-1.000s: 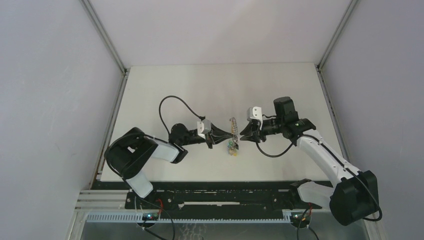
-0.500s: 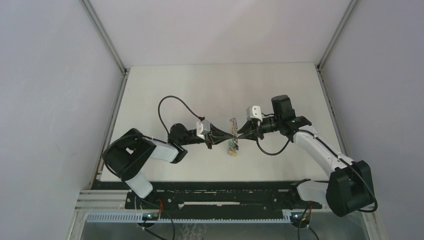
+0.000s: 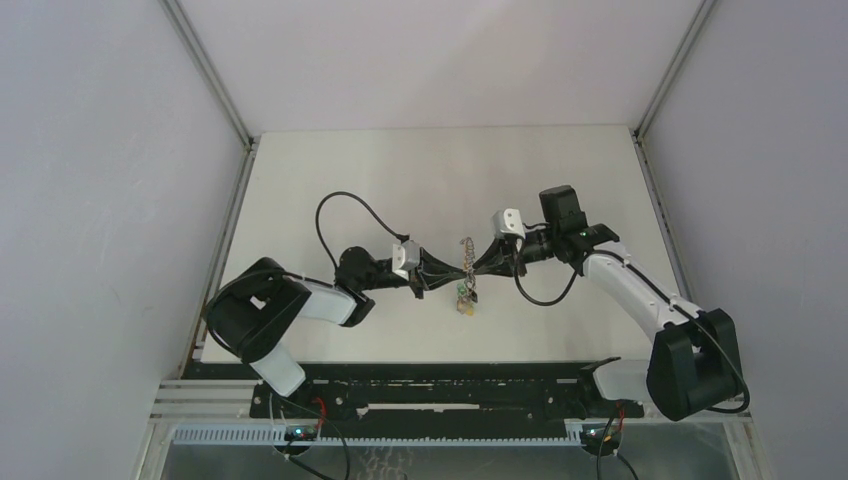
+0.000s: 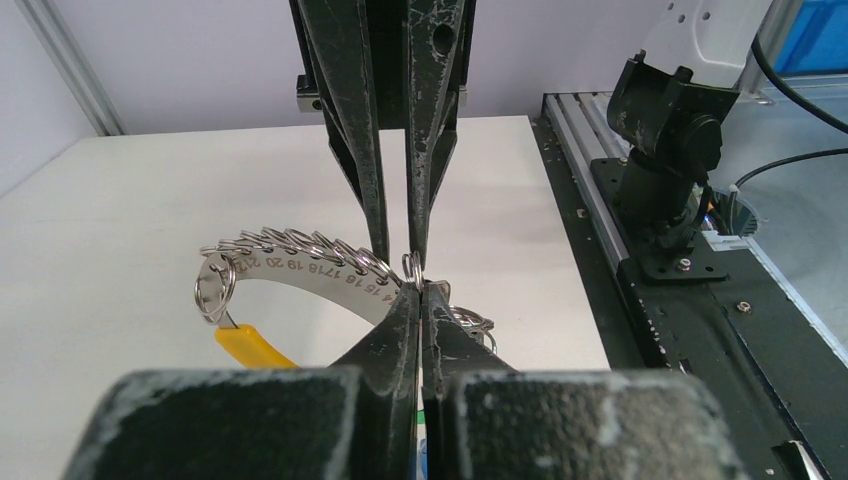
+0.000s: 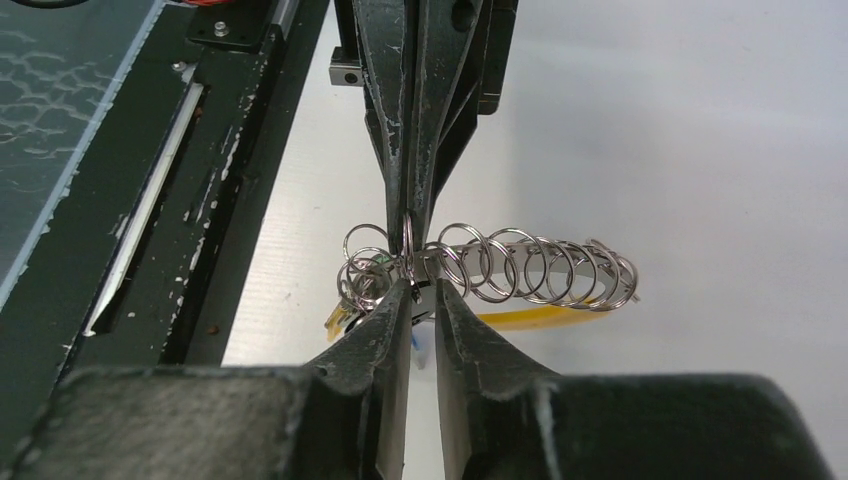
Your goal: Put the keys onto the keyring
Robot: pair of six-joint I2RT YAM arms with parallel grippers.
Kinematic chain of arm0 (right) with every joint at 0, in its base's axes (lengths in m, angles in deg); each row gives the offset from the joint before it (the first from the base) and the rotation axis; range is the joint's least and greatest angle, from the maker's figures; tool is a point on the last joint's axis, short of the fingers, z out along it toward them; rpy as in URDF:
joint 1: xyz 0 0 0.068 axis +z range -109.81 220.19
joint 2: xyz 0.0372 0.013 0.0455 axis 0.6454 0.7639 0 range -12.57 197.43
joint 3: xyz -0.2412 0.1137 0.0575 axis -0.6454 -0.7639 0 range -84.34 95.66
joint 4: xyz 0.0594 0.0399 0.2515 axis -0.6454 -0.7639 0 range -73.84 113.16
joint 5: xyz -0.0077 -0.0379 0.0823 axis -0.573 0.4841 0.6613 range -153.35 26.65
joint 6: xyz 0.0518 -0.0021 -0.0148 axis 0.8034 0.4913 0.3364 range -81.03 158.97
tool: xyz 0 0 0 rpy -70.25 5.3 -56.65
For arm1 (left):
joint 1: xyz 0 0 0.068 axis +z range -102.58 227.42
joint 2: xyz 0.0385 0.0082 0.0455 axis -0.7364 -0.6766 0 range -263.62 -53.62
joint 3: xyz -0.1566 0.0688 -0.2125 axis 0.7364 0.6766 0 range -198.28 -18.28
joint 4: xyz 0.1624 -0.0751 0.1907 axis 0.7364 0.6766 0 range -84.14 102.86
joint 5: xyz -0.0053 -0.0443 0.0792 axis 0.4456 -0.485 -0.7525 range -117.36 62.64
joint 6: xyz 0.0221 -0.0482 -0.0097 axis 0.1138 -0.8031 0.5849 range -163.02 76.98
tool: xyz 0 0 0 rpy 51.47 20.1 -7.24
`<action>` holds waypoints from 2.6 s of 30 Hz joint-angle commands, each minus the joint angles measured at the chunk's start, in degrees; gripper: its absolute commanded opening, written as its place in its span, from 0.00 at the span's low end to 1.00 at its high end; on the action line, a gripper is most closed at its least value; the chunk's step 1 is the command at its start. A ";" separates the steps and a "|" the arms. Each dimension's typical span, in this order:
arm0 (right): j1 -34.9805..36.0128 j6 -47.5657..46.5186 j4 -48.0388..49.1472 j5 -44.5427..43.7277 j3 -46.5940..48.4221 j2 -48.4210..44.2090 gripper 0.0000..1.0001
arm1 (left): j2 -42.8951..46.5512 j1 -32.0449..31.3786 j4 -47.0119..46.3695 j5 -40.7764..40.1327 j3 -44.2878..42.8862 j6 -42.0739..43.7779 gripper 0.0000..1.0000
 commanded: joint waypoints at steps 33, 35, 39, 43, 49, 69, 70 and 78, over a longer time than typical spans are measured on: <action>5.31 1.48 -4.35 0.21 9.60 6.79 0.00 | 4.02 -1.95 -3.41 0.78 -1.68 0.10 0.00; 5.93 2.54 -3.62 -0.39 9.85 6.94 0.00 | 4.00 -1.98 -3.43 0.52 -1.58 0.21 0.00; 5.81 5.41 -3.18 -4.48 9.75 6.61 0.00 | 4.06 -1.83 -3.32 -1.18 -0.42 1.45 0.00; 4.72 11.93 -0.60 -14.22 7.33 3.10 0.11 | 3.63 -0.57 -3.32 -3.42 0.88 1.37 0.00; 3.46 26.58 6.48 -27.51 2.09 -4.80 0.34 | 1.61 0.65 -3.35 -8.85 1.97 -0.19 0.00; 1.51 66.84 5.42 -55.80 -7.45 -29.37 1.00 | 0.84 5.66 20.21 -28.94 -1.57 -12.42 0.11; 1.51 67.02 5.32 -55.41 -8.21 -31.03 1.00 | 0.52 5.80 24.12 -29.87 -2.87 -12.49 0.14; 1.42 67.36 -0.75 -60.49 -7.93 -40.99 1.00 | 3.66 7.37 36.39 -34.23 -5.66 -15.29 0.47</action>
